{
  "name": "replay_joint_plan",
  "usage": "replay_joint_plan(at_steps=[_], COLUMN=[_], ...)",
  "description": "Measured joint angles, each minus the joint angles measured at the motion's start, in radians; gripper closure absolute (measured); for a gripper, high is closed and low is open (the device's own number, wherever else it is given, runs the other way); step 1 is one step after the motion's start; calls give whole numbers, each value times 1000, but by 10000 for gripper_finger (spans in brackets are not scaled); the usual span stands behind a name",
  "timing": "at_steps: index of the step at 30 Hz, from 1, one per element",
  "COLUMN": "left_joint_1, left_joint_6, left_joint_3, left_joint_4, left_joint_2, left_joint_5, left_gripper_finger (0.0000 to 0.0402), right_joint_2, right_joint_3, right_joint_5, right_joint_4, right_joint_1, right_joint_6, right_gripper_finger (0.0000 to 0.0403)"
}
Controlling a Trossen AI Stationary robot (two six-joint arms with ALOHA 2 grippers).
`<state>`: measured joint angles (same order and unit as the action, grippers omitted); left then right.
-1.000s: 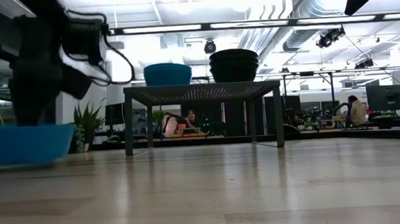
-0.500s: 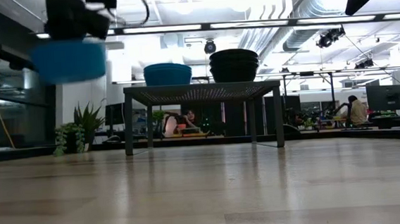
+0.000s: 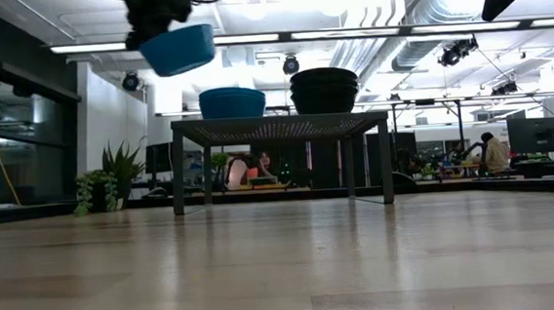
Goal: Pick & Place Mini bowls
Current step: Stack the blue bowl on top of the other blue bowls on the shelf
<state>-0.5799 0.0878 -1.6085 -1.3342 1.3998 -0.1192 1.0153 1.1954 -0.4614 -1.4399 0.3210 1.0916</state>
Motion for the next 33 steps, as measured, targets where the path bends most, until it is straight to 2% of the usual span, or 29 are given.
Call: replay_joint_plan(at_steps=[14, 18, 24, 33], left_joint_1=[-17, -20, -42, -91], left_joint_6=[-124, -143, -171, -185], left_joint_3=[-395, -474, -525, -538], left_joint_4=[-26, -64, -115, -139], left_joint_2=[326, 401, 463, 468], left_joint_5=[-3, 0, 9, 4], left_gripper_finger=[402, 402, 401, 401], right_joint_2=[0, 0, 0, 0], right_joint_3=[0, 0, 0, 0], right_joint_5=[1, 1, 5, -1], right_joint_4=[0, 0, 0, 0], right_joint_1=[0, 0, 0, 0], right_joint_6=[8, 9, 9, 7], right_gripper_finger=[403, 403, 403, 403])
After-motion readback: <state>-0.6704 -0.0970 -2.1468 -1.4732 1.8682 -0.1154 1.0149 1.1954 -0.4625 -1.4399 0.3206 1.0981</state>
